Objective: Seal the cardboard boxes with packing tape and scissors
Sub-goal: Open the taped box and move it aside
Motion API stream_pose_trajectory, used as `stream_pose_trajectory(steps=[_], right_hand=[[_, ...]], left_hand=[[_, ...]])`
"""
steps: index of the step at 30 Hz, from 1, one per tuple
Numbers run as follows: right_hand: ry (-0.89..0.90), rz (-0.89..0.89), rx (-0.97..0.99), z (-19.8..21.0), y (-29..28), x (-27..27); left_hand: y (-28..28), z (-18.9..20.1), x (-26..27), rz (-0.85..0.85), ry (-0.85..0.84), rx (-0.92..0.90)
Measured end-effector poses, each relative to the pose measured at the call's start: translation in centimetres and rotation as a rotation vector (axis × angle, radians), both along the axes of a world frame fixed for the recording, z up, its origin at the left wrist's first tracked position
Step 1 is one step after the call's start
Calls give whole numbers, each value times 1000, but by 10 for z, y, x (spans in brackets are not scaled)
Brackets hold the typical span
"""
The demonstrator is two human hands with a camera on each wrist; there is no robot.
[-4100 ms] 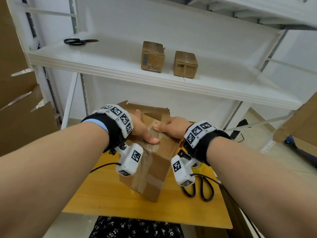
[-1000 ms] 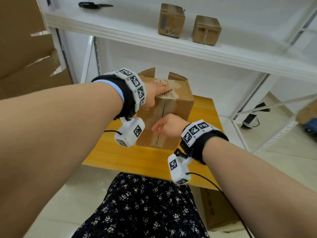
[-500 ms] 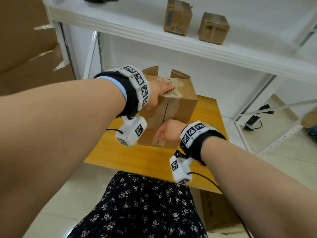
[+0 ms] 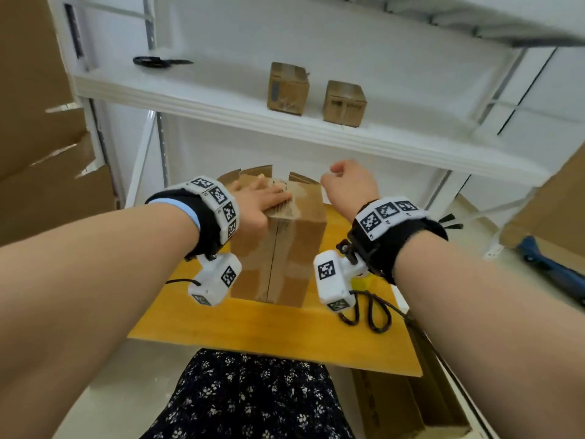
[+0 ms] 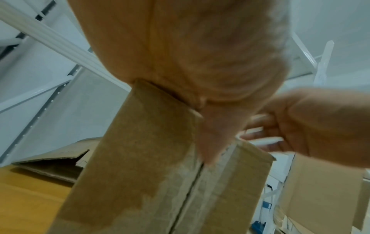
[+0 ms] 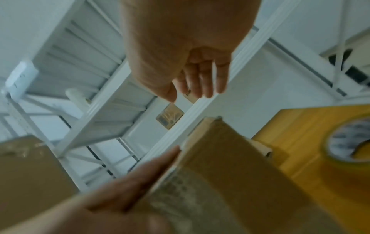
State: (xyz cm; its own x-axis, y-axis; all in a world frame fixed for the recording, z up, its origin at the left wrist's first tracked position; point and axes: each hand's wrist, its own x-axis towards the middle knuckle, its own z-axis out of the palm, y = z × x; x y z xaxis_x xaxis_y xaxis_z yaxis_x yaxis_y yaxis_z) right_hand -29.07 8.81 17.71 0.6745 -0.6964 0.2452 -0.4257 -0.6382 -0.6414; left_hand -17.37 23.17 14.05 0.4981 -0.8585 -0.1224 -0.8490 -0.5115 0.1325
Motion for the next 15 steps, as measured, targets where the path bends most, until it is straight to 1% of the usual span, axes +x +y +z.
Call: stream_pose_trajectory(steps=[1, 2, 4, 5, 7, 9, 10, 11, 13, 15], right_hand=[[79, -33, 48, -5, -2, -2], [146, -42, 146, -11, -1, -3], [222, 0, 323, -23, -1, -3], [230, 21, 371, -29, -4, -2], [194, 36, 429, -40, -11, 2], [200, 35, 380, -35, -4, -1], [222, 32, 344, -29, 1, -5], [231, 35, 324, -24, 4, -8], [190, 38, 376, -20, 3, -11], [127, 19, 463, -18, 1, -15]], left_hand=[[1, 0, -1, 13, 64, -56], [3, 1, -2, 25, 123, -114], [8, 0, -3, 56, 203, -215], [9, -2, -3, 78, 224, -282], [11, -5, -2, 174, 231, -432], [13, -2, -2, 376, 254, -529], [14, 0, -2, 490, 307, -517], [16, 4, -4, 578, 381, -458], [19, 10, -6, 653, 573, -354], [25, 12, -4, 699, 749, -333]])
